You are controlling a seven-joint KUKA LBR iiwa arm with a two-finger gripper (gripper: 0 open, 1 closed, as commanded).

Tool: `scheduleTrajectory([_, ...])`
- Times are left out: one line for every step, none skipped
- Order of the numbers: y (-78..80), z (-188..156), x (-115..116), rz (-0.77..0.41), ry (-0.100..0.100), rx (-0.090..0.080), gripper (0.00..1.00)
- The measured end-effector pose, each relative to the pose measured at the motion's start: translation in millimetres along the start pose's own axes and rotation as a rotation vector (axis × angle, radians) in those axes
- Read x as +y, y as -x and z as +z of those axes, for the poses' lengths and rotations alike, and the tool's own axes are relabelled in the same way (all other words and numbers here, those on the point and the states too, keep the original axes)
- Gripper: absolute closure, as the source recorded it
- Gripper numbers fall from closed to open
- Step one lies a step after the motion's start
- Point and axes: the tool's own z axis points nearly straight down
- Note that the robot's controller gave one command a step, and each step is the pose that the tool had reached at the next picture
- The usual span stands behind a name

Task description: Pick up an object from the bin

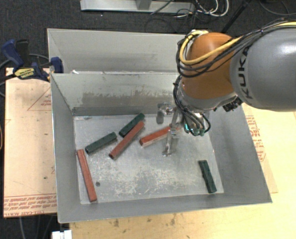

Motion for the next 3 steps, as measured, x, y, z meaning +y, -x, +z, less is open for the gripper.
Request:
scheduleTrajectory([73.1,109.7,32.5,0.002,0.001,0.0,0.0])
scheduleTrajectory([76.8,101.3,31.5,0.005,0.001,-0.016,1.0])
scheduleTrajectory([50.9,-23.6,17.7,0.08,0.001,-0.018,1.0])
